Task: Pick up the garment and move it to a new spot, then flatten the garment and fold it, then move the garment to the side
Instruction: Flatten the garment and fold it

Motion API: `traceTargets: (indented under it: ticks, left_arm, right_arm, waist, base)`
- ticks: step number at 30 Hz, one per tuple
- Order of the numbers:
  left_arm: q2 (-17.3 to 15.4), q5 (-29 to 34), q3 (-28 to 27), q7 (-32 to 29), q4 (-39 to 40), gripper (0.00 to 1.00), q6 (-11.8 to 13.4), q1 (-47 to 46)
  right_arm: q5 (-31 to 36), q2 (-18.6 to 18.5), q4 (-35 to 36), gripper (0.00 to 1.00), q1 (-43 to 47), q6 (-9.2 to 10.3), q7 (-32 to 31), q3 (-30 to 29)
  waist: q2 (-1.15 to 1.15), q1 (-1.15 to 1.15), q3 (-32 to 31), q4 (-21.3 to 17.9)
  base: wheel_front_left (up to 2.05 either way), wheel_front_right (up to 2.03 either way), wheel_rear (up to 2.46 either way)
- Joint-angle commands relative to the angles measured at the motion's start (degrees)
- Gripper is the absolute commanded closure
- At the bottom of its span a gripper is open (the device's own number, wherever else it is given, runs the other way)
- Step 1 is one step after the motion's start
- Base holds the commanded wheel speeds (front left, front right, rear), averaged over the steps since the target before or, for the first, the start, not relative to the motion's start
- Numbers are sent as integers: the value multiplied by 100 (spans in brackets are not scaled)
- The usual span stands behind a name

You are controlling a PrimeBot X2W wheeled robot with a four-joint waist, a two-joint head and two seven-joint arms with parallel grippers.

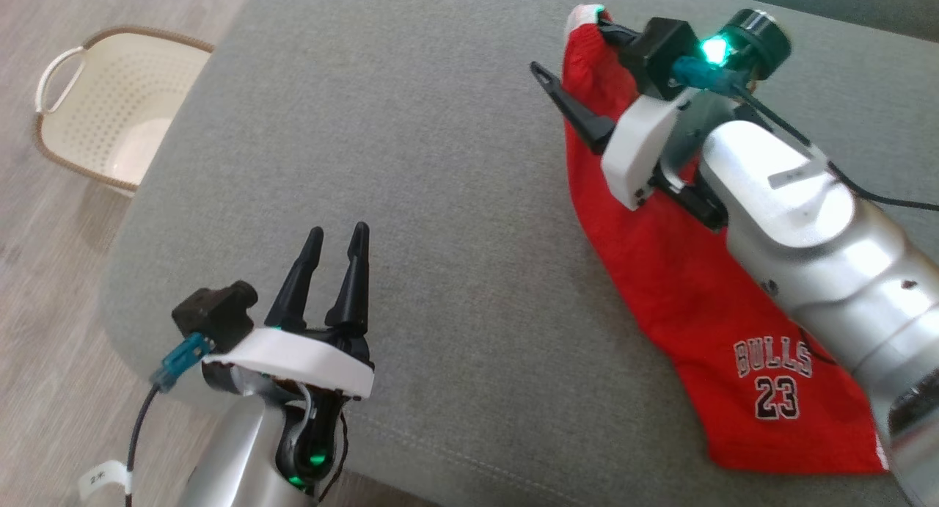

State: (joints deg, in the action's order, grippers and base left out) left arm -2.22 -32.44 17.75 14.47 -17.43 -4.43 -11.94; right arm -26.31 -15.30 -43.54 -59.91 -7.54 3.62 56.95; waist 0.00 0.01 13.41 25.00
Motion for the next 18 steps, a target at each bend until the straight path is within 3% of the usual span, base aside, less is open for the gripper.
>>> traceTargets:
  ticks: [1,9,15,18]
  left_arm:
    - [-65,3,-173,52,154,0,53,-220]
    - [-65,157,-385,52,174,0,32,-253]
    - [-65,269,-567,52,175,0,-23,-281]
    - [-65,270,-592,52,188,0,-50,-285]
  right_arm:
    - [-83,48,51,0,-169,5,47,-35]
    - [-521,0,-657,0,-316,5,170,297]
    - [-710,-266,-691,0,-252,5,77,637]
    - [-893,-416,-706,0,-213,5,269,451]
  waist:
    - [0,-1,-24,-52]
    - [0,-1,-220,-719]
    - [0,-1,-462,-1366]
    - [0,-1,-614,-1576]
  base:
    - [0,0,0]
    - [0,0,0]
    - [0,0,0]
    - [0,0,0]
